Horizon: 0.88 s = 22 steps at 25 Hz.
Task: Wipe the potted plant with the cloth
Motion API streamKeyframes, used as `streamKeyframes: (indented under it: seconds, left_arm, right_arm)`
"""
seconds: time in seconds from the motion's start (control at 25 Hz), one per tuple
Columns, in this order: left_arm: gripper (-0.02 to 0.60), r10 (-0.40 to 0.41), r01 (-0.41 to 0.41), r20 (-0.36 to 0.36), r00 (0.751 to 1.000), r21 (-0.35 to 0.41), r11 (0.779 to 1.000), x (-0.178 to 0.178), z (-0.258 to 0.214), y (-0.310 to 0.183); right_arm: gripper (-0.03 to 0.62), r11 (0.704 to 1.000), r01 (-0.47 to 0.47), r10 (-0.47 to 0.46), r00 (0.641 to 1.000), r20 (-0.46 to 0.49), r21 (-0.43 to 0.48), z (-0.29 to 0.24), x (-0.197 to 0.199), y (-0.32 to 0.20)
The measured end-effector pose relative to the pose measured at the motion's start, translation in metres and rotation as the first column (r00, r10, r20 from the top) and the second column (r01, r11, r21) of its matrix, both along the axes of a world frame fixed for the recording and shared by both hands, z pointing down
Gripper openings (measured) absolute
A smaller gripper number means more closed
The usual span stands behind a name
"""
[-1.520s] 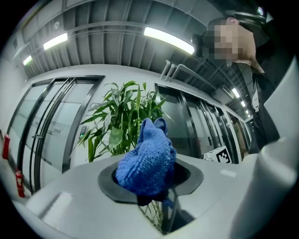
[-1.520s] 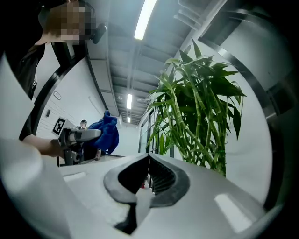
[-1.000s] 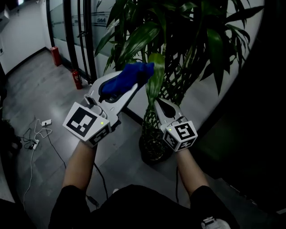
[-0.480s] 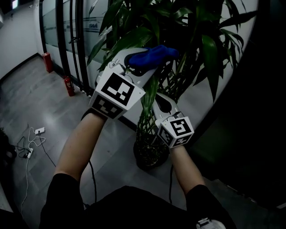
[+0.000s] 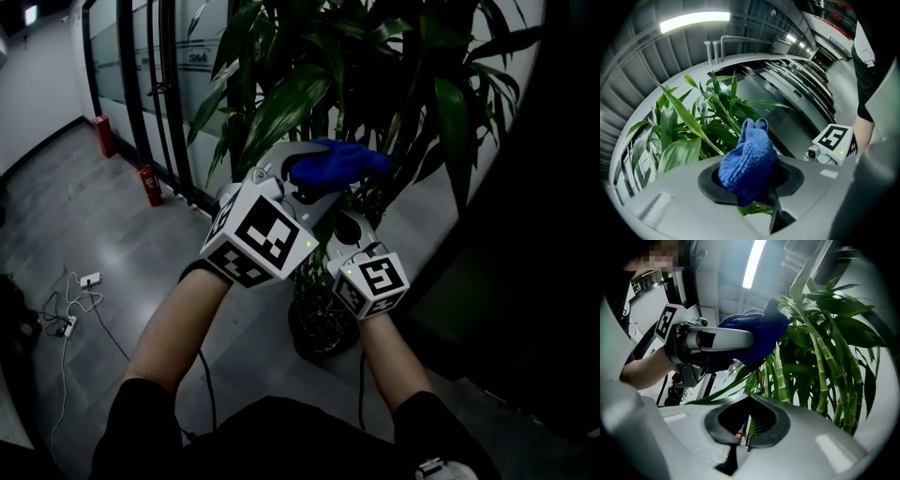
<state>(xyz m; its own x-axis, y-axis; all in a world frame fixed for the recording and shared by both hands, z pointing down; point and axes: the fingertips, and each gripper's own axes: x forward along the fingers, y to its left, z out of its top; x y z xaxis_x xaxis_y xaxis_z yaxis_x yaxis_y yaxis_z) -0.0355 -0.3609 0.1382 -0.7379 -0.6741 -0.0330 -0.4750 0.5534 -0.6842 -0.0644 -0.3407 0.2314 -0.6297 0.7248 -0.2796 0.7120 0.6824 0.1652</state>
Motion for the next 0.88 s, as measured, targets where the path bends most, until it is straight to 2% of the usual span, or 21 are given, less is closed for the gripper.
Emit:
streamKeyframes:
  seconds: [0.32, 0.52, 0.68, 0.88]
  left_arm:
    - [0.155, -0.002, 0.005, 0.031, 1.0, -0.104, 0.995, 0.022, 0.031, -0.002]
    - [0.155, 0.024, -0.024, -0.003, 1.0, -0.07, 0.997, 0.034, 0.048, 0.005]
    - [0.155, 0.055, -0.056, -0.071, 0.996, -0.016, 0.998, 0.041, 0.064, 0.008]
    - [0.155, 0.073, -0.072, -0.114, 0.991, 0.019, 0.997, 0.047, 0.08, 0.008]
  right_arm:
    - [0.003, 0.998, -0.007, 0.007, 1.0, 0.0, -0.058, -0.003, 0.007, -0.002]
    - [0.003, 1.0, -0.022, 0.022, 0.999, 0.029, -0.017, 0.013, 0.016, -0.001]
    - [0.003, 0.999, -0.019, 0.019, 1.0, -0.004, -0.029, 0.019, 0.024, 0.001]
    - [0.003, 1.0, -0.027, 0.027, 1.0, -0.01, -0.002, 0.026, 0.031, -0.002]
